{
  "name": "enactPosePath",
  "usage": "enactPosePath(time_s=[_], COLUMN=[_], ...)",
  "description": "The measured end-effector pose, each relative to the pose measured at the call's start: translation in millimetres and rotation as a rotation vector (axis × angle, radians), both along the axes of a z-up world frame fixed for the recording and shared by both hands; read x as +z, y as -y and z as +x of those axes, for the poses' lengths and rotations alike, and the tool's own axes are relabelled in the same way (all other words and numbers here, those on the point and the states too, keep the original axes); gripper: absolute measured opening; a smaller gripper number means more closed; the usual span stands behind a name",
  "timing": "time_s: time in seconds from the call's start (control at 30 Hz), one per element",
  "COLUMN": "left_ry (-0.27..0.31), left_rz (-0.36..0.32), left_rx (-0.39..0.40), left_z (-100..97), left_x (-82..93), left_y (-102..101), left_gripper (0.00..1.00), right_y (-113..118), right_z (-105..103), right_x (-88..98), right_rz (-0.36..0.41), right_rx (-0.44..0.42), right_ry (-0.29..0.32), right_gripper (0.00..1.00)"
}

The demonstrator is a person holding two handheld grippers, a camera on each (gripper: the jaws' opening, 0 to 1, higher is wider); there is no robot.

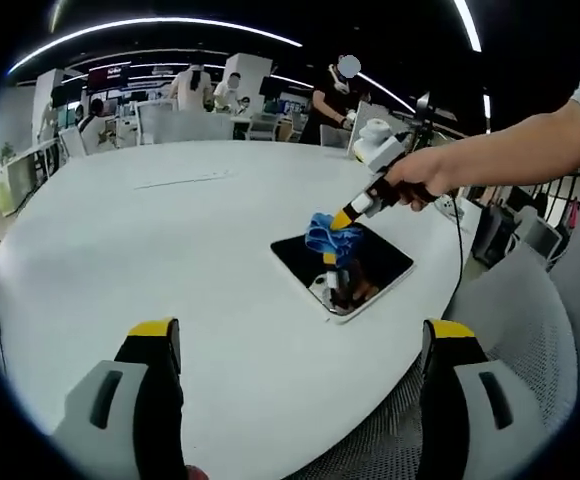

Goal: Wipe the mirror surface with the cleaning cloth until all visible marks leave the cleaned area.

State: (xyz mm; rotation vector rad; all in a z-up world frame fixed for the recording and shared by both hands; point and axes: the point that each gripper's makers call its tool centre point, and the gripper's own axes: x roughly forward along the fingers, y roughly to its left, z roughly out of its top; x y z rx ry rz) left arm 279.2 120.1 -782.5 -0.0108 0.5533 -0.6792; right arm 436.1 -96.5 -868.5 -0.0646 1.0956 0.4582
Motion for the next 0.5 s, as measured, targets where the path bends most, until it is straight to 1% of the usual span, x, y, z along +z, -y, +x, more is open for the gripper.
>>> enactPosePath(time_s=[0.07,0.13,0.2,0.23,0.3,0.37,0.4,0.43,0.5], left_ry=[0.01,0.007,-0.001,-0.008,-0.019,-0.013,-0.018,-0.032,-0.017], left_rz=[-0.003,-0.02,-0.018,-0.01,0.036,0.037,0.049,0.065,0.062], left_rx=[0.0,0.013,0.028,0.03,0.023,0.029,0.044,0.044,0.024], left_z=[2.0,3.2,3.1,2.2,1.4,2.6,3.3,2.2,2.2], left_x=[3.8,4.0,-2.6,-6.5,-15.4,-13.2,-15.7,-19.7,-18.6], left_y=[2.0,3.0,2.9,3.0,2.1,3.7,0.8,-1.2,0.4], left_gripper=[0.99,0.99,0.99,0.99,0.99,0.99,0.99,0.99,0.99], right_y=[4.0,10.1,11.7,11.4,10.3,9.9,9.8,9.8,9.9], right_z=[-0.3,0.0,-1.8,-1.2,0.2,2.0,2.7,2.8,3.9], right_x=[-0.1,-0.6,0.6,0.1,-1.4,-2.7,-3.1,-3.4,-4.2], right_rz=[-0.014,-0.021,-0.011,-0.007,-0.014,-0.021,-0.023,-0.025,-0.025], right_rx=[-0.003,-0.014,-0.028,-0.033,-0.026,-0.023,-0.019,-0.012,-0.004], right_ry=[-0.005,-0.011,-0.015,-0.017,-0.012,-0.008,-0.006,-0.003,0.002], right_gripper=[0.0,0.0,0.0,0.0,0.0,0.0,0.0,0.0,0.0])
